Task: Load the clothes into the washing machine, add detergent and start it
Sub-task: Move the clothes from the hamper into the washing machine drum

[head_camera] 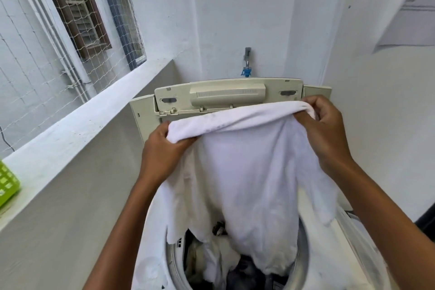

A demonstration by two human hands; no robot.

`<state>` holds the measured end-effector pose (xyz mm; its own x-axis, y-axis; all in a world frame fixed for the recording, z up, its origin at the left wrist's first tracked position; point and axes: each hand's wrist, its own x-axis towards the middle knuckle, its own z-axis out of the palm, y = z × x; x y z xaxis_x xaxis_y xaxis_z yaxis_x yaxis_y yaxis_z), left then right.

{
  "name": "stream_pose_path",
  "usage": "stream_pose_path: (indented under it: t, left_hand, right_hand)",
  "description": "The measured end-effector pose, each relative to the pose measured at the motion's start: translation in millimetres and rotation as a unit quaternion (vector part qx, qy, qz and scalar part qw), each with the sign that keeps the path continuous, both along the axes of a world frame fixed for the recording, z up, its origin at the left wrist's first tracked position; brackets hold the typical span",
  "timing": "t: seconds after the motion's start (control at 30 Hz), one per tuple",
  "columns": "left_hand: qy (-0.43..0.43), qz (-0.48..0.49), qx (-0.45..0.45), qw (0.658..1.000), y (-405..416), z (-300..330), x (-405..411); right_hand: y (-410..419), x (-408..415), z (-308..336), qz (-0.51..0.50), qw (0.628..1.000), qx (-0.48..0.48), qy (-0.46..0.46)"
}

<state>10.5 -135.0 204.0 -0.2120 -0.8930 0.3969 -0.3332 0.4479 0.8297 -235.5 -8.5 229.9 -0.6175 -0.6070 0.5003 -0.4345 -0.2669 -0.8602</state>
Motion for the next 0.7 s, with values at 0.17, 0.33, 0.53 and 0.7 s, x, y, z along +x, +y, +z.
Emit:
stream_pose_path:
  t: [0.17, 0.33, 0.53, 0.7]
  left_hand:
    - [-0.166, -0.089, 0.029, 0.982, 0.6, -4.5, 5.6]
    - [-0.438, 0.025, -0.014, 0.899, -1.4, -19.8, 12.0]
    - [-0.290, -0.012, 0.094, 0.952, -12.3, -15.9, 22.3]
    - [0.043, -0.115, 0.131, 0.984, -5.6, -1.0, 23.5]
  right_hand:
    - [5.4, -8.9, 6.6, -0.025, 0.999, -0.040, 0.017]
    - [9.8, -14.8, 10.7, -0.038, 0.998, -0.053, 0.023]
    - [14.2, -30.2, 9.0, -0.033, 0.968, 0.194, 0.157]
    - [27.1, -36.6, 21.6, 0.004, 0.962, 0.229, 0.150]
